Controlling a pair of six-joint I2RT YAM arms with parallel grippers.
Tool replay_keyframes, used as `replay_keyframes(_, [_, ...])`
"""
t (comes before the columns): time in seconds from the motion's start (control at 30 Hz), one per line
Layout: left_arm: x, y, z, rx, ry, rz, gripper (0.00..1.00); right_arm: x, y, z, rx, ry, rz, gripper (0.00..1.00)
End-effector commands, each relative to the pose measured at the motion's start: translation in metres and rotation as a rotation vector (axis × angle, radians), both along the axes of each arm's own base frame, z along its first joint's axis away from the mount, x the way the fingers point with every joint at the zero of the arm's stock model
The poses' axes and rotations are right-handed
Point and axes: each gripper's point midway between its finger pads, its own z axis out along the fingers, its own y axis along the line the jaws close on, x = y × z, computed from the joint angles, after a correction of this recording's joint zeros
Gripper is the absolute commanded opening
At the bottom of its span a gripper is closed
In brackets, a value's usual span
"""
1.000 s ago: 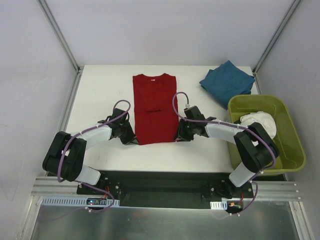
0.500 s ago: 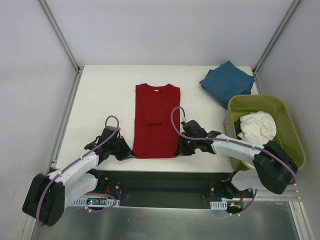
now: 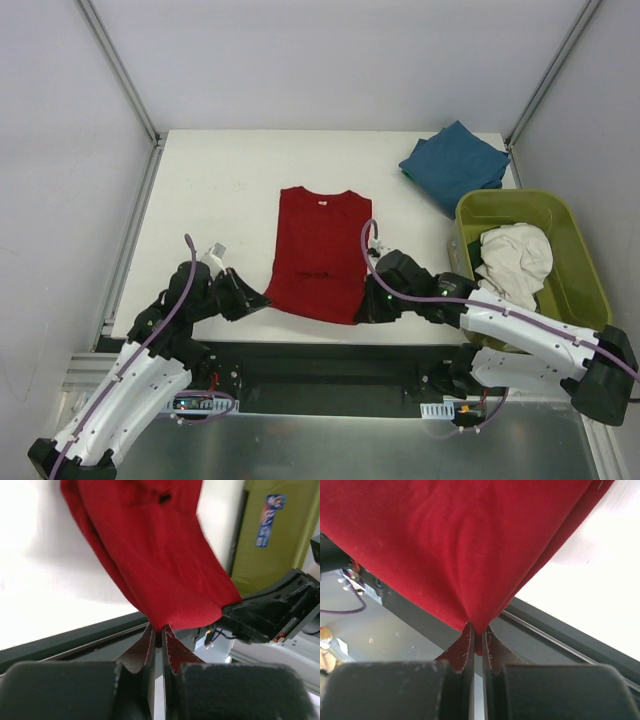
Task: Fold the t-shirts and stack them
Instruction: Grab one side of the 2/3 rectangular tshirt with both arms, then fold the long partially folded tshirt into a neat square
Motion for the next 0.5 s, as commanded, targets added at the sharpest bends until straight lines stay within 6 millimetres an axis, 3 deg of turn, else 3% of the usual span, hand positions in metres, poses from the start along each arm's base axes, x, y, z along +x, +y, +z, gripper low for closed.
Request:
replay_keyframes(0.0, [0.029, 0.007, 0.041, 0.076, -0.119, 0.055, 0.00, 0.017, -0.011, 0.043, -0.031, -0.123, -0.009, 0.01])
replay_keyframes(0.07, [0.041, 0.010, 0.044, 0.125, -0.117, 0.080, 0.00, 0.024, -0.013, 0.051, -0.036, -0.145, -0.013, 0.01])
replay_keyframes(0.1, [0.050, 0.012, 0.054, 0.143, -0.146, 0.103, 0.00, 0.034, -0.016, 0.058, -0.032, -0.167, -0.026, 0.00])
replay_keyframes(0.47, [0.128, 0.012, 0.071, 0.342, -0.167, 0.190, 0.00, 0.114, -0.023, 0.092, 0.005, -0.211, -0.095, 0.01])
